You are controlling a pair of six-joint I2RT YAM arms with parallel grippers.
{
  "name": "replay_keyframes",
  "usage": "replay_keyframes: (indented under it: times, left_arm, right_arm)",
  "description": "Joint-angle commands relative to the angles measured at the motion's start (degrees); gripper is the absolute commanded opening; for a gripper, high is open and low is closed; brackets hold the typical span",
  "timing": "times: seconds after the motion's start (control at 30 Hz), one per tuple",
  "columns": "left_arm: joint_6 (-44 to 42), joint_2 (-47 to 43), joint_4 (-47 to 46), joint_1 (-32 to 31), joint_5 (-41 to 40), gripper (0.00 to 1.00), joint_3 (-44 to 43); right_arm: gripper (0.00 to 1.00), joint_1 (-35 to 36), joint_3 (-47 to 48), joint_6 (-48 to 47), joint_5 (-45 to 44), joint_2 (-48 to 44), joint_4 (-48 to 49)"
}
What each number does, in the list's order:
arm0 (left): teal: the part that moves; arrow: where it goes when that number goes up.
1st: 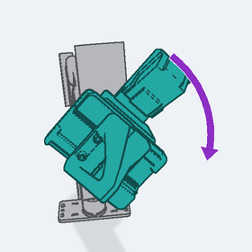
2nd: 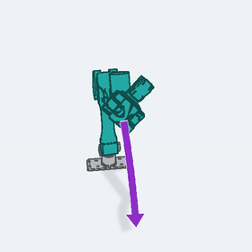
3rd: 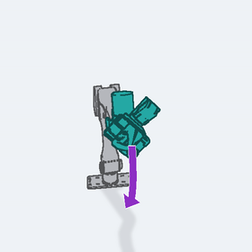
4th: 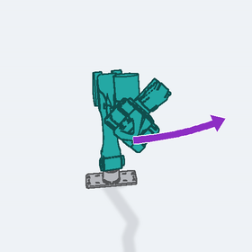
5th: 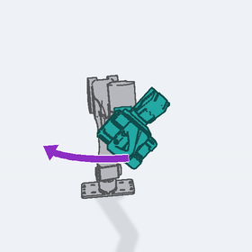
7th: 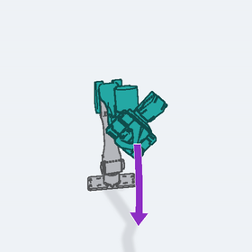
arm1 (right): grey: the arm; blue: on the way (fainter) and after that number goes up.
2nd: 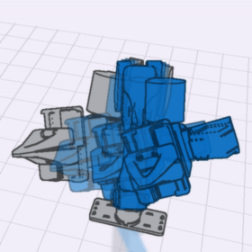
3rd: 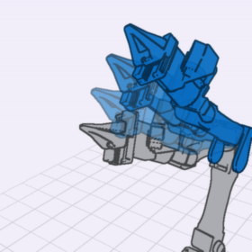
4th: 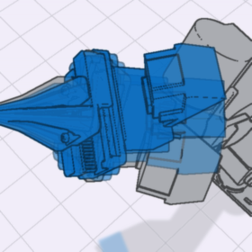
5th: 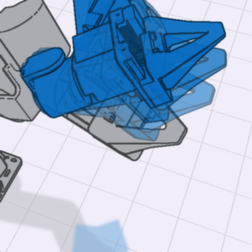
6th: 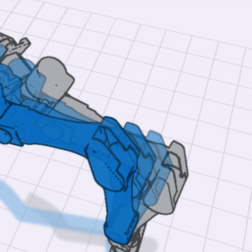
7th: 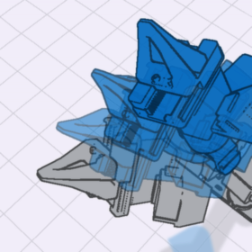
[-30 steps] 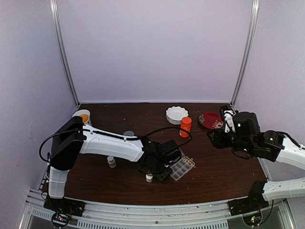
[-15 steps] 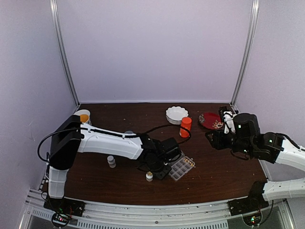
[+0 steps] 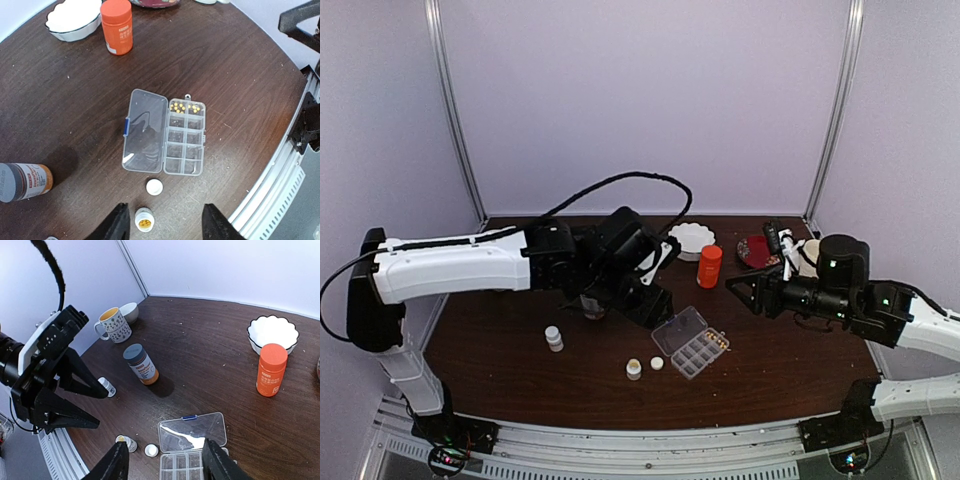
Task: Sort the pills into containers
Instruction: Pick up the lid of the pill bottle from the center of the board.
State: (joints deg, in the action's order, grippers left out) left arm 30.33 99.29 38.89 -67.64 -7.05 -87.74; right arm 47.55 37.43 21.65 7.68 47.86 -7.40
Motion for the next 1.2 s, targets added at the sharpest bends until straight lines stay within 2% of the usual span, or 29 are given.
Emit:
replay_keyframes:
  times: [0.0, 0.17, 0.3, 0.37, 0.5, 0.7, 0.8, 1.0, 1.17]
  left_arm:
    - [-0.08, 2.06, -0.35, 0.86, 1.39, 0.56, 1.92]
    - [-0.80, 8.86, 0.83, 0.89, 1.69, 0.58, -0.14]
    - [-2.03, 13.62, 1.98, 0.76, 2.37, 0.73, -2.06]
    - [-2.45, 14.86, 1.97, 0.76, 2.33, 0.75, -2.24]
    - [-3.07, 16.57, 2.00, 0.80, 1.88, 0.71, -2.82]
    - [-3.27, 20.76, 3.68, 0.50, 2.11, 0.59, -5.53]
    - [-3.21, 22.13, 4.08, -0.13, 1.78, 0.58, -6.59]
    - [-2.75, 23.52, 5.06, -0.73, 0.34, 0.63, -7.09]
    - [-2.57, 24.33, 5.23, -0.78, 0.08, 0.57, -6.66]
  right_arm:
    - [0.53, 0.29, -0.11, -2.43, 3.03, -1.05, 2.91]
    - [0.53, 0.29, -0.31, -2.40, 2.43, -1.62, 1.86]
    - [0.53, 0.27, -0.67, -2.51, 0.96, -2.97, 0.98]
    - [0.53, 0.27, -0.81, -2.70, 0.12, -3.90, 0.50]
    - [0.53, 0.29, -1.57, -2.83, -1.15, -5.62, 0.36]
    - [0.54, 0.27, -2.10, -3.15, -2.44, -5.96, 0.91]
    - [0.54, 0.27, -1.72, -3.43, -2.63, -5.35, 0.89]
    - [0.54, 0.28, -1.57, -3.37, -2.17, -4.32, 1.23]
    - [0.54, 0.31, -1.55, -3.29, -2.32, -4.27, 1.06]
